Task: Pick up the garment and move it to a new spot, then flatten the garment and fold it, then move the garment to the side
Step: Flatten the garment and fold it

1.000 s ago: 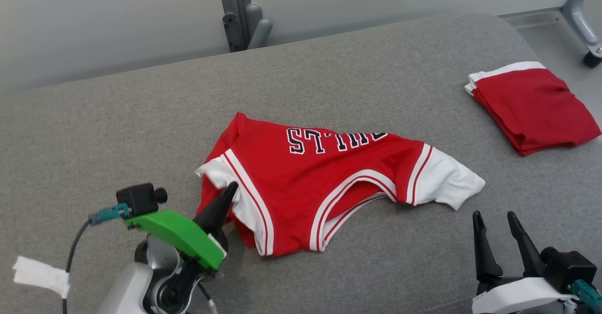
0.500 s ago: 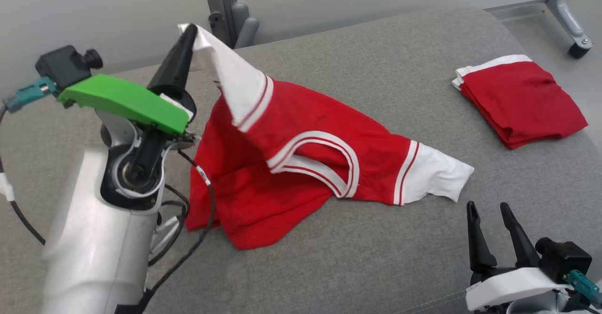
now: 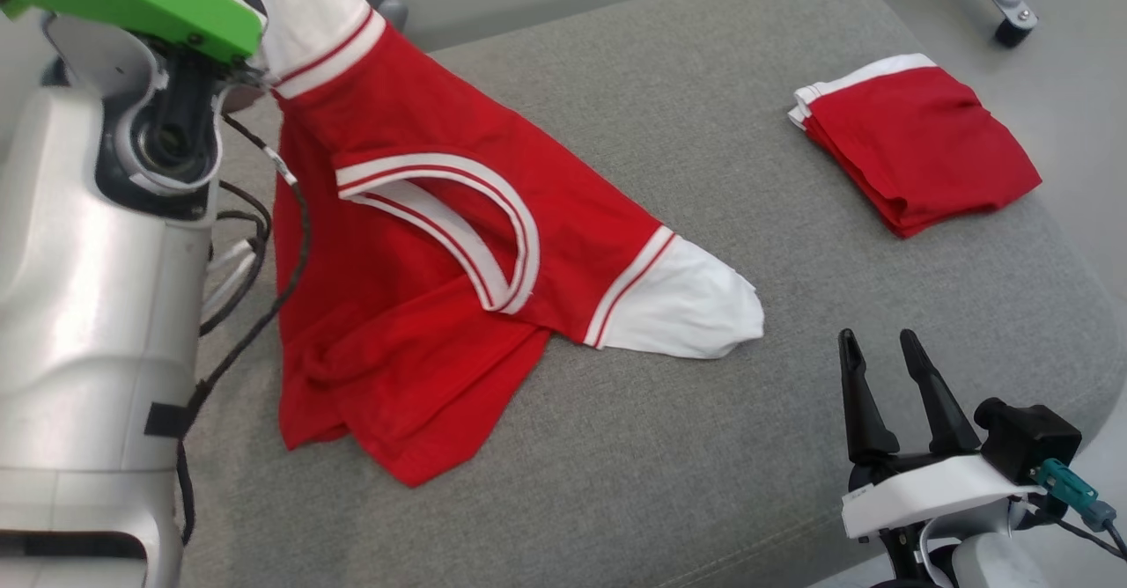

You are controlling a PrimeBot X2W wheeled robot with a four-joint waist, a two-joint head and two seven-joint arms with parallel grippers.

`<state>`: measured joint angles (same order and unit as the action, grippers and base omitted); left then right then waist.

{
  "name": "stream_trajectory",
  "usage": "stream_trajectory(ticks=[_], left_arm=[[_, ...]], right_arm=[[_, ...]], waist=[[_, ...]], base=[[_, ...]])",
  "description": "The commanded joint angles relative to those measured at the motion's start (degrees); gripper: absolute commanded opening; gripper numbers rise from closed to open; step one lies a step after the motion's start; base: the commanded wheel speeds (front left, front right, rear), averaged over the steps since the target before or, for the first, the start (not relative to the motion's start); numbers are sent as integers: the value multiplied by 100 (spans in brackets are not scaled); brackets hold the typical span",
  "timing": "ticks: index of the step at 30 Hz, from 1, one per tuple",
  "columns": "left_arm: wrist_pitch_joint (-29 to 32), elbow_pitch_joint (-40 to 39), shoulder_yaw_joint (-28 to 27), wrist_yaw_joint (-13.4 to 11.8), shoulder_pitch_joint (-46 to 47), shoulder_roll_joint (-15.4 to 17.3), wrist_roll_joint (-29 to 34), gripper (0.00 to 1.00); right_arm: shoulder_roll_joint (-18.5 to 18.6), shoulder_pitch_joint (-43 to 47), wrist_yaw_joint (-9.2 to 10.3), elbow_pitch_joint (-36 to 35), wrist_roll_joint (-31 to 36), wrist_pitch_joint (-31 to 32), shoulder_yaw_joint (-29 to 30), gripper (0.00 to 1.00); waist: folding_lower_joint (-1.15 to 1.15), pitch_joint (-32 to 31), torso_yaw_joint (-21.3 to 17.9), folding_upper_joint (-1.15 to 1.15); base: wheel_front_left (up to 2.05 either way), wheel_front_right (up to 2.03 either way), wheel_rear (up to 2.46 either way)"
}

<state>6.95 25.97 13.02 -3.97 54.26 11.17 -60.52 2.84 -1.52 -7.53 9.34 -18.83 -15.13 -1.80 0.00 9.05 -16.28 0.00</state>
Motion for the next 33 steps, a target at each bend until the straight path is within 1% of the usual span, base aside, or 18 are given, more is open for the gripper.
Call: stream_trajectory(ticks=[1, 5, 10, 13, 14, 15, 18, 21, 28, 33], left_arm=[[-49, 251, 34, 48, 302, 172, 193, 0], [-83, 779, 124, 133, 882, 465, 485, 0], [-181, 1342, 154, 189, 1406, 727, 686, 0], [-294, 1667, 74, 166, 1586, 782, 685, 0], [-325, 1740, 55, 201, 1618, 780, 659, 0], [-325, 1740, 55, 201, 1618, 780, 659, 0], [-341, 1941, 85, 341, 1686, 797, 650, 0], [-380, 2051, 89, 460, 1822, 807, 642, 0], [-478, 2291, 152, 602, 2069, 769, 708, 0], [-413, 2525, 243, 715, 1894, 698, 678, 0]], right_arm=[[10, -102, 9, 25, -87, -1, -40, 100], [7, -173, 9, 60, -251, -1, -130, 100], [8, -260, 9, 81, -415, -1, -243, 100], [8, -300, 9, 64, -480, -1, -297, 100], [7, -319, 9, 64, -492, -1, -302, 100], [7, -319, 9, 64, -492, -1, -302, 100], [10, -371, 9, 65, -530, -1, -264, 100], [7, -361, 9, 66, -484, -1, -202, 100], [11, -461, 9, 42, -336, -1, -186, 100], [11, -503, 9, 28, -305, -1, -194, 100]], waist=[[0, 420, -417, 0], [0, 736, -686, 0], [0, 1057, -912, 0], [0, 1184, -998, 0], [0, 1207, -1016, 0], [0, 1207, -1016, 0], [0, 1234, -1008, 0], [0, 1192, -914, 0], [0, 1079, -661, 0], [0, 1101, -559, 0]], base=[[0, 0, 0], [0, 0, 0], [0, 0, 0], [0, 0, 0], [0, 0, 0], [0, 0, 0], [0, 0, 0], [0, 0, 0], [0, 0, 0], [0, 0, 0]])
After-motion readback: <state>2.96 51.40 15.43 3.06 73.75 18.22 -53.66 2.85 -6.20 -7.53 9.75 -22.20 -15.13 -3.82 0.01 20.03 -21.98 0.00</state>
